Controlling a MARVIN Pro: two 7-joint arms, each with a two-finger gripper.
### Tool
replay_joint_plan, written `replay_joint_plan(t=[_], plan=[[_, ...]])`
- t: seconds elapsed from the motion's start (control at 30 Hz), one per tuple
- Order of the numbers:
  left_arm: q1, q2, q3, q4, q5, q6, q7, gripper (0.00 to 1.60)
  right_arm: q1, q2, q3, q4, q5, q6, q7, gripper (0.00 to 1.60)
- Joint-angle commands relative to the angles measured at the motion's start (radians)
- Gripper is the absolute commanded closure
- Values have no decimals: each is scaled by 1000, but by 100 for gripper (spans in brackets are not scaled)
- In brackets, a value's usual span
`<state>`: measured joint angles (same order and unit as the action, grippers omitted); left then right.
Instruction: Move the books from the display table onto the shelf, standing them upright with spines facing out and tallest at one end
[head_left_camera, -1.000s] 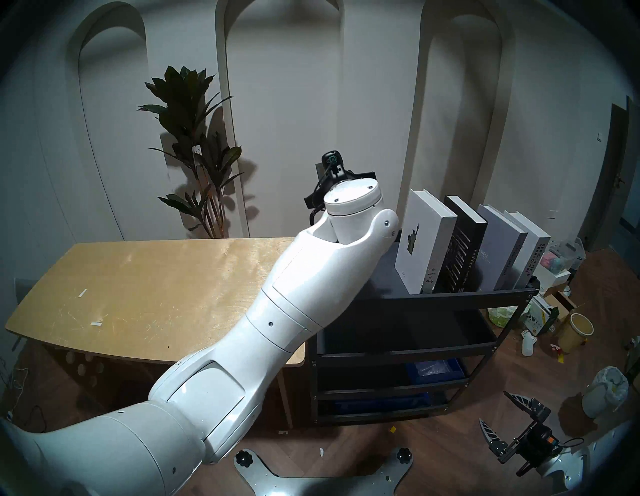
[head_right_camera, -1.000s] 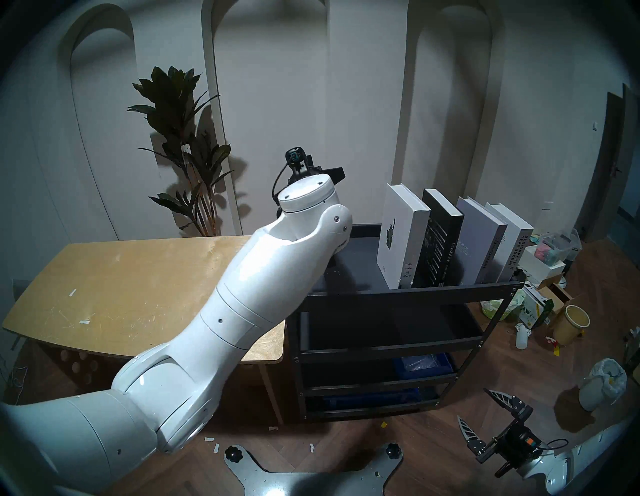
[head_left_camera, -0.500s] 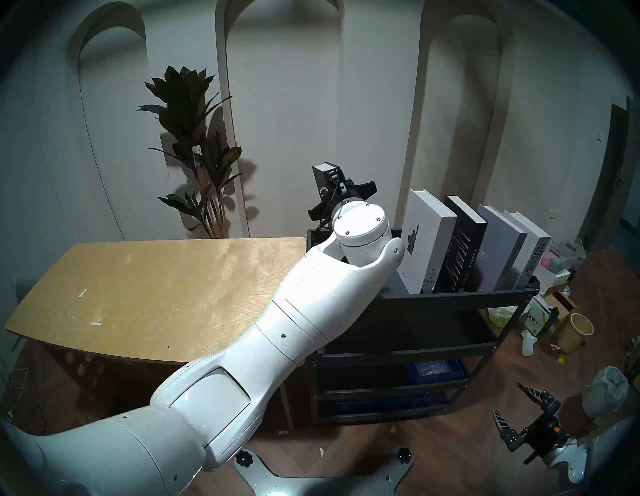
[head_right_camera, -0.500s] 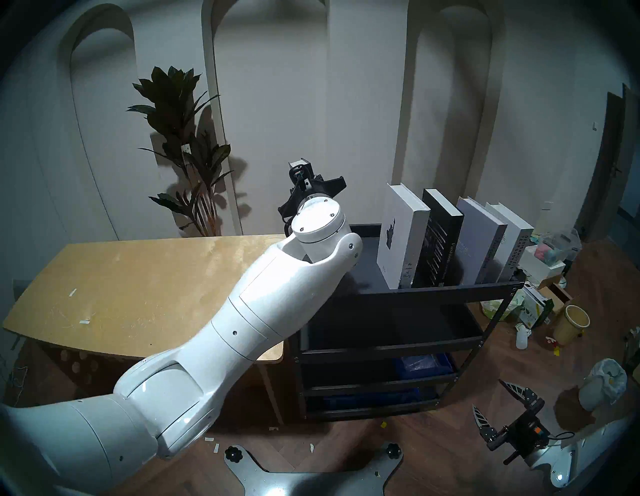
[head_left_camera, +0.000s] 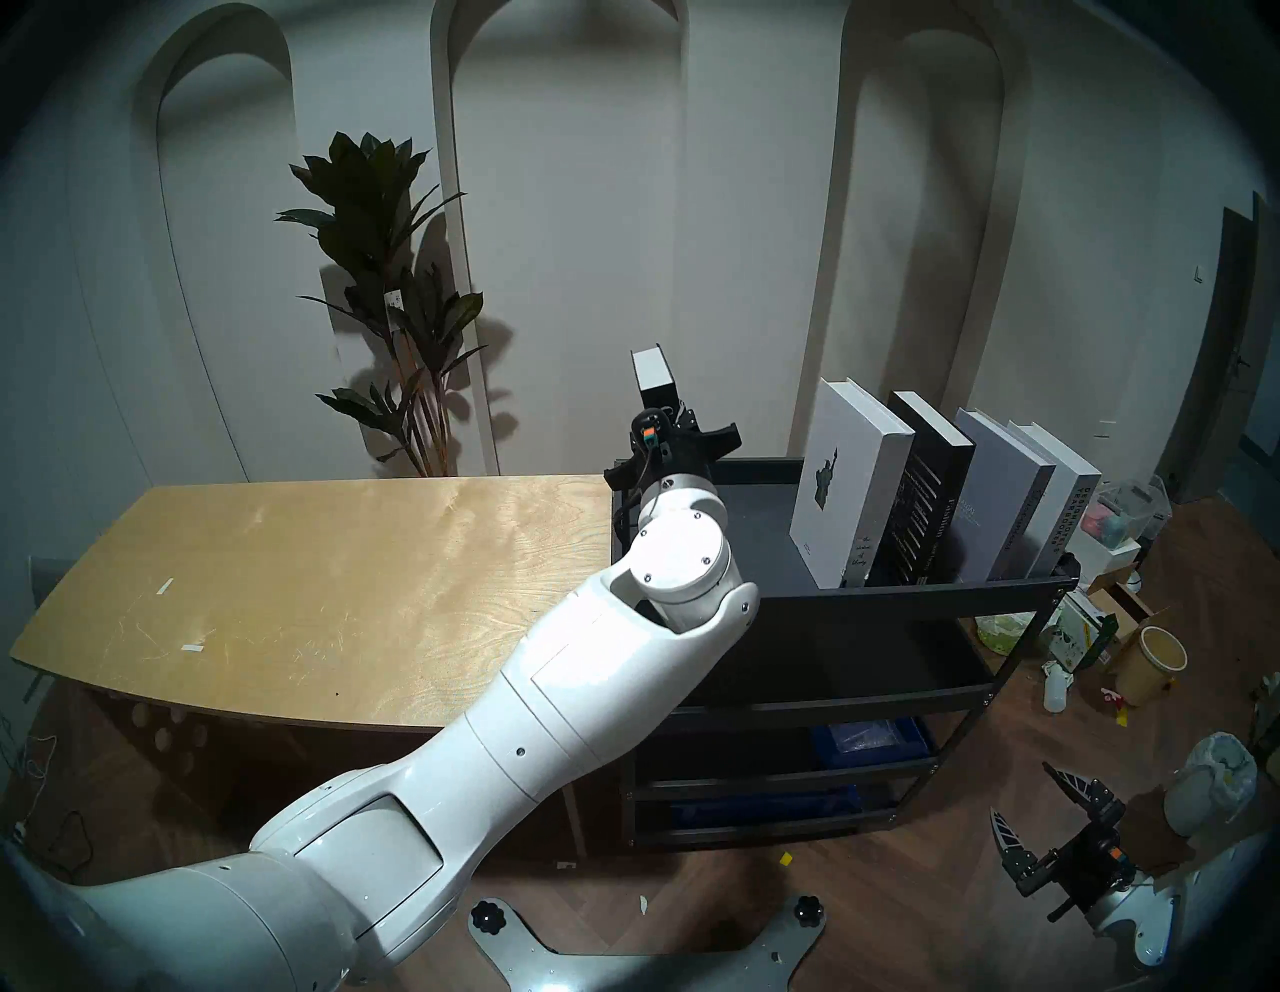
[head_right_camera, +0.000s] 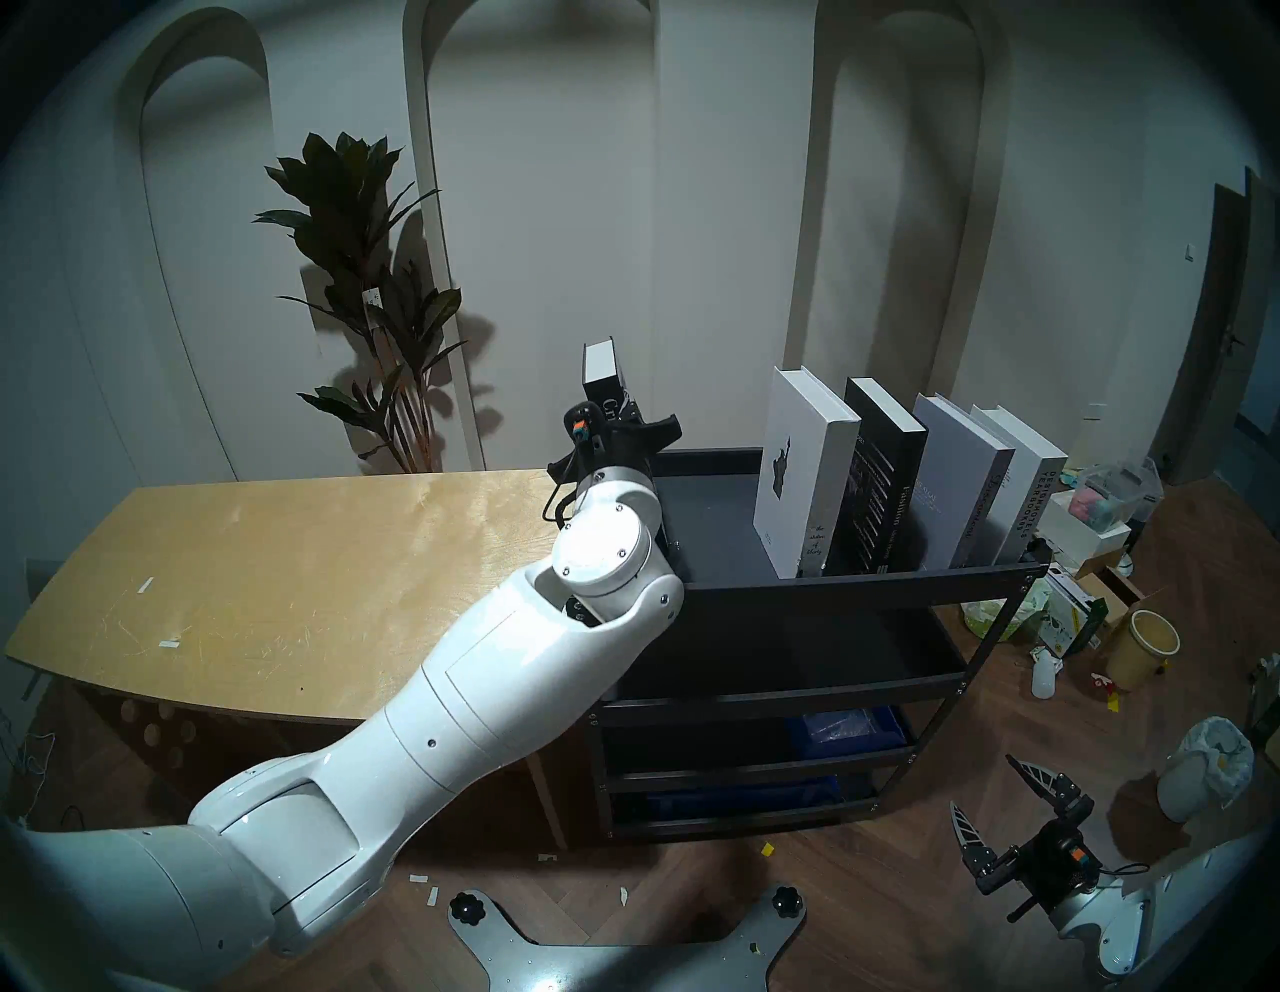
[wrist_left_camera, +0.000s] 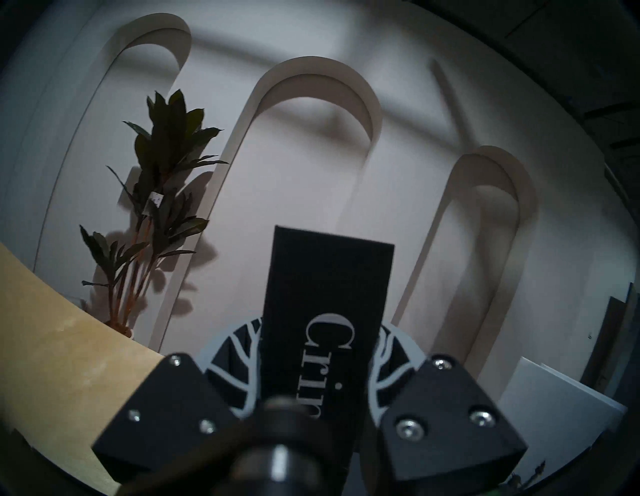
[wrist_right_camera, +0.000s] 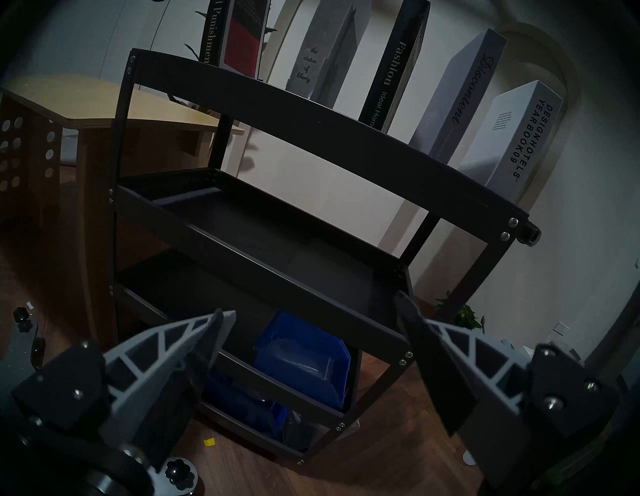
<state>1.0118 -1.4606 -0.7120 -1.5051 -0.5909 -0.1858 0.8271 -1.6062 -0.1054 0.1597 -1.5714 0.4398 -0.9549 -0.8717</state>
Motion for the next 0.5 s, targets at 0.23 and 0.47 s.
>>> replay_joint_plan(t=[0.23, 0.47], plan=[[9, 126, 96, -39, 70, -157, -241, 160, -16, 2, 23, -10, 33, -5, -73, 0], [-69, 124, 116, 0, 88, -159, -338, 160, -24, 2, 32, -13, 45, -5, -70, 0]])
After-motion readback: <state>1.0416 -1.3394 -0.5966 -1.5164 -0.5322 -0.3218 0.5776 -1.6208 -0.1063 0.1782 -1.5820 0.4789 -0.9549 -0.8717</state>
